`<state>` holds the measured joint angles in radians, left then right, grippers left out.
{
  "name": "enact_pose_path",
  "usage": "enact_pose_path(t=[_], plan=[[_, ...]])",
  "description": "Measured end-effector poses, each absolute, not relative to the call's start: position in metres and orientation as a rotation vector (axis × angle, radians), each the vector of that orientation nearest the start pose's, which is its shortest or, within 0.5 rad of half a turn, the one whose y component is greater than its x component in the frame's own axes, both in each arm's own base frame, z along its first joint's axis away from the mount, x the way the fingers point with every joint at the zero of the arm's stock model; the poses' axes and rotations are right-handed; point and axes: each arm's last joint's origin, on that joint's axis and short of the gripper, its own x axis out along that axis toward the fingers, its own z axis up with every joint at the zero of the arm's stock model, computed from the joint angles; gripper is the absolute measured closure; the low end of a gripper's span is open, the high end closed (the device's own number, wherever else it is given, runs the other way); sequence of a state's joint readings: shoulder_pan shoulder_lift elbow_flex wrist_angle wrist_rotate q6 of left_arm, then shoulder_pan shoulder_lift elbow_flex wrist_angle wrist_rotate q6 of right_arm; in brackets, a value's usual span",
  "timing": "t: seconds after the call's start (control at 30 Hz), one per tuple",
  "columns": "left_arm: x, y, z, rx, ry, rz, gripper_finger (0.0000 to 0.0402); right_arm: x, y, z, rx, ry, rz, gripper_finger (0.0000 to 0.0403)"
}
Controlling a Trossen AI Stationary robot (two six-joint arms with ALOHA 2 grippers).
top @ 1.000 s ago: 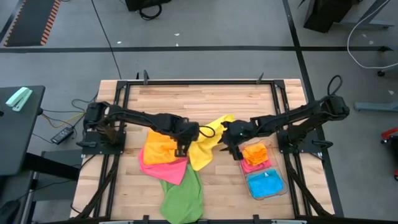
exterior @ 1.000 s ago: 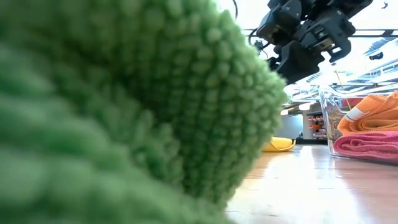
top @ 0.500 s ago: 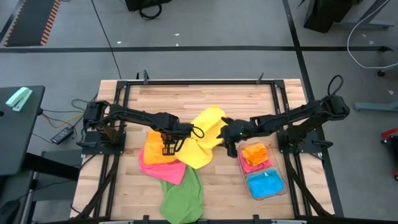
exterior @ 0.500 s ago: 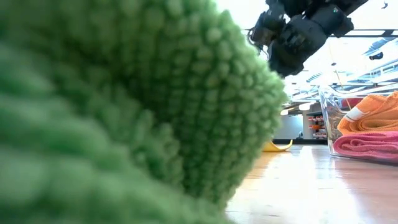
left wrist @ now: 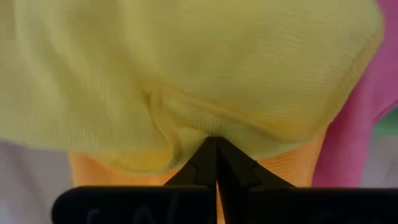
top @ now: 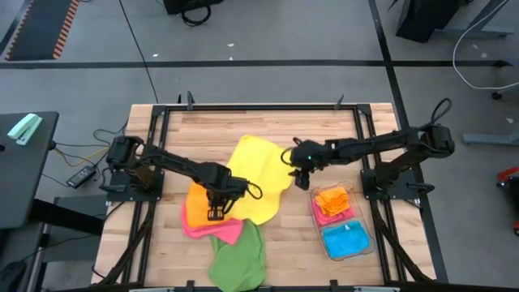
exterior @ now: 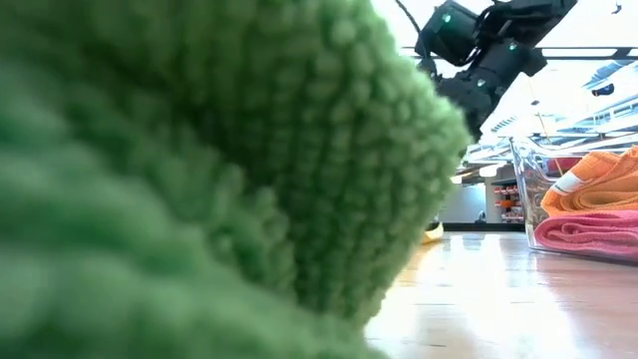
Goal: Fold microfiber towels
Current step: Fold the yellow towel
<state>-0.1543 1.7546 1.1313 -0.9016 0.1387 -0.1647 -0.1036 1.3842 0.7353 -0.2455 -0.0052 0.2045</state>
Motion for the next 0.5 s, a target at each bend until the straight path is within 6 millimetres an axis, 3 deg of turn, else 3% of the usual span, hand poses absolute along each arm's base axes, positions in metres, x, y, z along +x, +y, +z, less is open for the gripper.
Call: enact_pose_path(t=[0.27, 0.5], plan=[[0.312, -0.072, 0.174, -0.085, 1.403, -0.119, 0.0338, 0.257, -0.057, 0.182, 0.17, 0.923, -0.204, 0.0219], [0.307, -0.08, 0.188, -0.107, 1.345, -0.043, 0.0279, 0.268, -0.065, 0.153, 0.11, 1.002, -0.151, 0.0219]])
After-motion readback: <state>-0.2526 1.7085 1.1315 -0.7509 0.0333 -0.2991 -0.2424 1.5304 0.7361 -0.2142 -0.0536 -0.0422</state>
